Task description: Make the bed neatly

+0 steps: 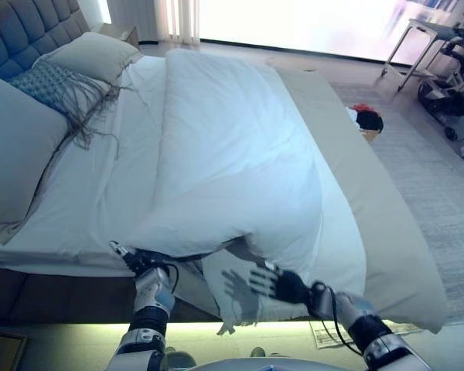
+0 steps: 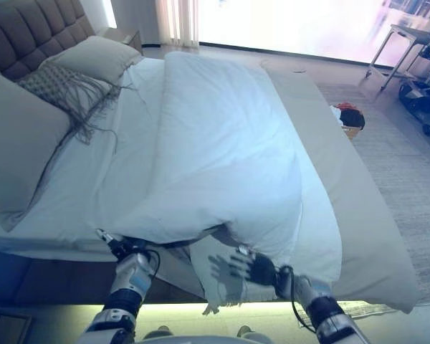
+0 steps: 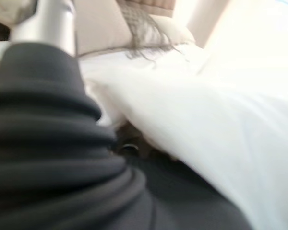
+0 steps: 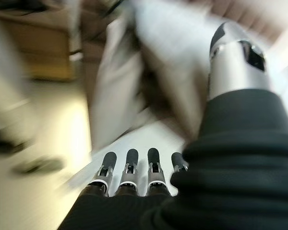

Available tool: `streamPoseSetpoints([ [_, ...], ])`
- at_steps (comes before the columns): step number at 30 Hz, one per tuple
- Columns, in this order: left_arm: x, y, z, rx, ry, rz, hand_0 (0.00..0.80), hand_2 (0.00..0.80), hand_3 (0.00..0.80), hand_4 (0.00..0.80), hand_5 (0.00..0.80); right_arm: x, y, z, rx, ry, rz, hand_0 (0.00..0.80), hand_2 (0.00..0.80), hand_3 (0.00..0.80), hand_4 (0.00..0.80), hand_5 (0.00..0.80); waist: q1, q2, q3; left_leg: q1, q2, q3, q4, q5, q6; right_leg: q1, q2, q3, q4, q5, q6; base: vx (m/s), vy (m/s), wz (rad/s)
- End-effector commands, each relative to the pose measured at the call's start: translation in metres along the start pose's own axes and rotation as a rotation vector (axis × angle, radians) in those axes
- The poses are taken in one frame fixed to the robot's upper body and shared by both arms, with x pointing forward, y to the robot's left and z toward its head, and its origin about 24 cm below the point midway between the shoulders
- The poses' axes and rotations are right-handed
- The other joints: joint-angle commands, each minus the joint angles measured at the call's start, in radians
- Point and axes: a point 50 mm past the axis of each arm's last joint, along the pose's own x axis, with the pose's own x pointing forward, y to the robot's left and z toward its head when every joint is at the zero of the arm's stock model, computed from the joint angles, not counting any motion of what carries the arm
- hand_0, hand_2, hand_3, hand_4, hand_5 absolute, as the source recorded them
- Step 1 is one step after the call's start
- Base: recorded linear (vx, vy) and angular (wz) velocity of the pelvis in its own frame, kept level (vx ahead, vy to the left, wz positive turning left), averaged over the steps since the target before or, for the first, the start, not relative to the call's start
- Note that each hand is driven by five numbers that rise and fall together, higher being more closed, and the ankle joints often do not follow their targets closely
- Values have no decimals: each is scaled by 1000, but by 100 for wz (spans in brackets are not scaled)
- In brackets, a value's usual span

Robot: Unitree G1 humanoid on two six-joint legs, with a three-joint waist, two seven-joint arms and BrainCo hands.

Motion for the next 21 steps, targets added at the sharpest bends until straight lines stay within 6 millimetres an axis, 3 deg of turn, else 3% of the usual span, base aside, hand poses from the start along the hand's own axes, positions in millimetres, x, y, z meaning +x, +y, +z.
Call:
streamPoseSetpoints([
  [1, 30, -87, 48, 56, -93, -324, 0, 0, 0, 0, 0, -25, -46, -38, -59, 143, -108, 0, 0, 0, 0, 0, 42, 37, -49, -14, -15, -26, 35, -26, 3, 14, -95, 2, 106, -97, 85, 36, 27, -2],
  [4, 34, -98, 70, 59, -123, -349, 0, 0, 0, 0, 0, -39, -67, -58, 49, 146, -252, 0, 0, 0, 0, 0, 33, 45, -59, -9, -20, -28, 36, -36, 3, 14, -97, 8, 103, -98, 89, 38, 34, -10],
  [8, 31, -99, 92, 46, -154, -364, 0, 0, 0, 0, 0, -46, -78, -64, 189, 2, -357, 0, 0, 0, 0, 0, 20, 53, -59, -7, -24, -19, 46, -54, 6, 12, -95, 24, 104, -106, 87, 7, 54, -1],
  [11, 27, -92, 98, 23, -152, -373, 0, 0, 0, 0, 0, -50, -84, -64, 242, -75, -412, 0, 0, 0, 0, 0, 22, 52, -58, -3, -31, -12, 48, -68, 11, 15, -96, 31, 91, -103, 89, -21, 67, -3],
  [15, 21, -70, 98, -15, -161, -328, 0, 0, 0, 0, 0, -57, -90, -57, 278, -132, -458, 0, 0, 0, 0, 0, 44, 49, -58, 2, -55, -13, 46, -87, 25, 22, -107, 30, 64, -78, 98, -42, 81, -4],
  [18, 17, -52, 103, -26, -187, -254, 0, 0, 0, 0, 0, -57, -90, -42, 282, -186, -475, 0, 0, 0, 0, 0, 69, 50, -56, 11, -90, -14, 21, -90, 42, 15, -136, 10, 70, -18, 109, -79, 53, 0],
  [21, 18, -47, 105, -21, -200, -213, 0, 0, 0, 0, 0, -50, -84, -30, 254, -213, -472, 0, 0, 0, 0, 0, 83, 55, -47, 10, -122, -31, 5, -82, 77, -14, -143, 38, 248, -12, 115, -141, 60, 2],
])
